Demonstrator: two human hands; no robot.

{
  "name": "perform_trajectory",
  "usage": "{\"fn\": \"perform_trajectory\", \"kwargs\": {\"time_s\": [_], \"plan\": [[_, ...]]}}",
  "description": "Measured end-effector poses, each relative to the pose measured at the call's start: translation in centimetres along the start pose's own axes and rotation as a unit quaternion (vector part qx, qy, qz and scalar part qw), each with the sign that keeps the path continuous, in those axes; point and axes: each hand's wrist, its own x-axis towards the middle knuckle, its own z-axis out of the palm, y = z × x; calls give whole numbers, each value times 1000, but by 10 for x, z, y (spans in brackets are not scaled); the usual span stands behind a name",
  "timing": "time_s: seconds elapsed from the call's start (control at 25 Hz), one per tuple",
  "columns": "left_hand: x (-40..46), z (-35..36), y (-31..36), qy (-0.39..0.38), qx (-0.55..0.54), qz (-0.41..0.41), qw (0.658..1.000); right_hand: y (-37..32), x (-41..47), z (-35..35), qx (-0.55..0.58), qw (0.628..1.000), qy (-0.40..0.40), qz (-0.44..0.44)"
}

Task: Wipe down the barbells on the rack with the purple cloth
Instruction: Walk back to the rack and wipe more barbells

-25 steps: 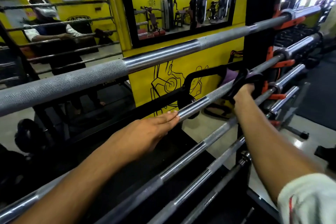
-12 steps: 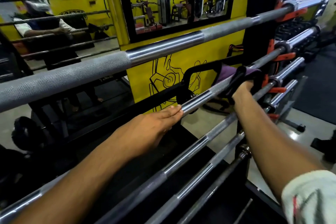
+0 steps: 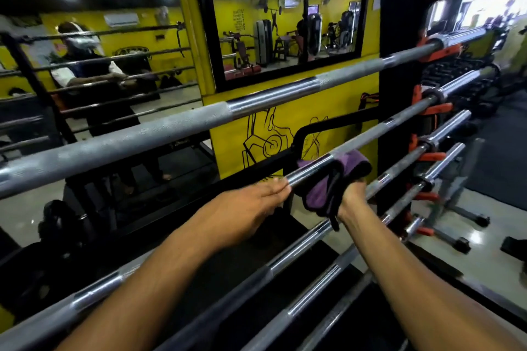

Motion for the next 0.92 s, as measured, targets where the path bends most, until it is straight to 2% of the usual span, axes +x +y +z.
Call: {"fn": "perform_trajectory", "kwargs": {"time_s": [0.08,0.16,0.32,0.44,0.56,0.72,0.84,0.92], "plan": [[-35,6,-6,-26,8,15,1000,-1,-11,-18,-1,1000,22,-6],[-69,3,-15,-14,25,18,999,5,-19,-30,7,999,46,-28],[-103,-11,-16,-49,-8,-27,998,13,-35,-27,-6,993,73,-89],[-108,-3,-22,-19,-22,-33,999,19,-50,-24,14,992,85,-91],[-105,3,-31,24,-84,-34,996,27,-60,-12,43,994,61,-75],[-98,0,-38,29,-97,-23,995,14,-27,35,83,992,56,-73],[-103,3,-41,-34,-53,18,998,12,8,46,-37,983,140,-110],[-110,4,-38,-18,-29,32,999,16,17,40,26,987,137,-82]]}}
